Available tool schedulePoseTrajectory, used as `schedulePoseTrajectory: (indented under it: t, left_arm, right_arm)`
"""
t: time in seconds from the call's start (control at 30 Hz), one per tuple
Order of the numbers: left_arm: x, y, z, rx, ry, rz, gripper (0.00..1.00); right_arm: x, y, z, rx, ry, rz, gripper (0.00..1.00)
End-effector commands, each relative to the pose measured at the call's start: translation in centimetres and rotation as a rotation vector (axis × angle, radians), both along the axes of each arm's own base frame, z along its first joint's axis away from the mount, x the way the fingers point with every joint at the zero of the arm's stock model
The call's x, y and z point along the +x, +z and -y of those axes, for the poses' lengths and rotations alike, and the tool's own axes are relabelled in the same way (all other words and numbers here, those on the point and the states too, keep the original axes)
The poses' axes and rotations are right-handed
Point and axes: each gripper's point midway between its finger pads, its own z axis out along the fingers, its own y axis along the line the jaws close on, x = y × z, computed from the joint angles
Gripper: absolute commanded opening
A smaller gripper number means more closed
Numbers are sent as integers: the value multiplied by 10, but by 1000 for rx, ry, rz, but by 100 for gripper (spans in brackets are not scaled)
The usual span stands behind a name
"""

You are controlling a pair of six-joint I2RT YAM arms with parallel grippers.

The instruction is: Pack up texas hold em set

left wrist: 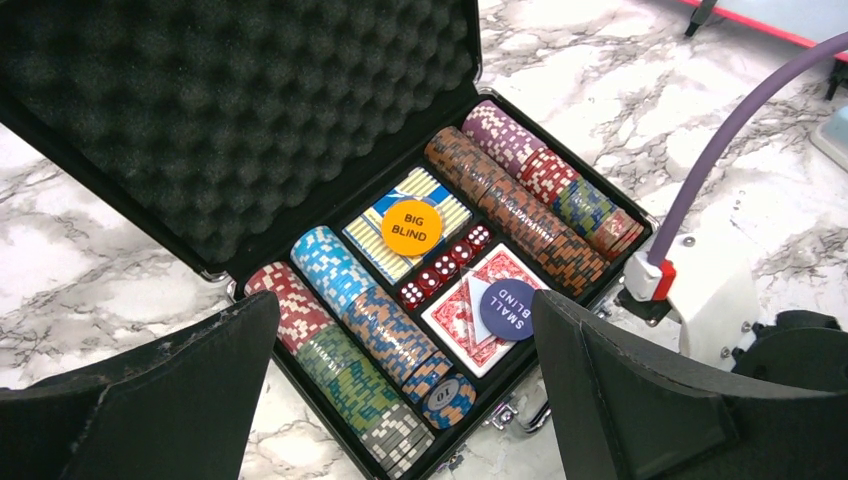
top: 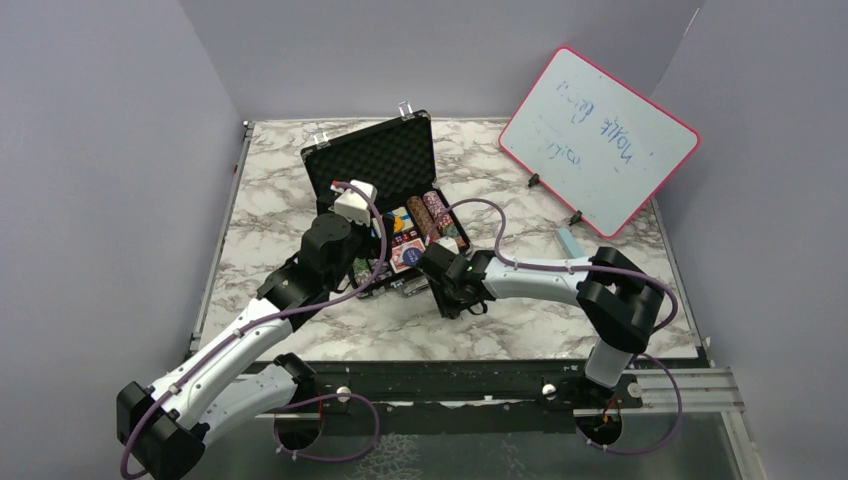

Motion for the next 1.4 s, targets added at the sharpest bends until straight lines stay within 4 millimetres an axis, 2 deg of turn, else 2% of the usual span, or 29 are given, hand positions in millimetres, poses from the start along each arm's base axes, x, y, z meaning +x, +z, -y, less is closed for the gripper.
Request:
schedulePoseTrajectory:
  t: [0.0,0.17,0.3,0.43,0.6,0.73,0.93,1.17,1.23,1.37]
  left_arm:
    - [3,-2,-5,-4,45,-17,99]
    - [-1,-13,2,-37,16,-50,99]
    - [-8,-20,17,-86,-50,-89,99]
    - [-19,-25,38,-177,-141,-137,99]
    - [-35,-29,70,-371,-265,-200,99]
    - [-44,-27,96,-536,-362,-239,92]
    - [-43,-26,113,-629,-389,-264,81]
    - [-44,-6,129,-693,-427,-212,76]
    - [-42,-5,129,-705,-405,-206,69]
    - [-40,-5,130,-724,-370,-202,49]
  right_arm:
    - [2,-11,20,-43,-51,4,32]
    - [14,30,14,68,-110,83,31]
    - [23,72,12,192,-170,145,31]
    - [32,111,10,317,-230,201,32]
    - [44,154,2,514,-314,215,33]
    - [53,181,-10,670,-364,181,33]
    - [65,204,-19,819,-478,133,33]
    - [70,219,-26,910,-540,95,34]
    - [69,218,-27,921,-544,80,34]
    - [67,215,-30,928,-543,54,34]
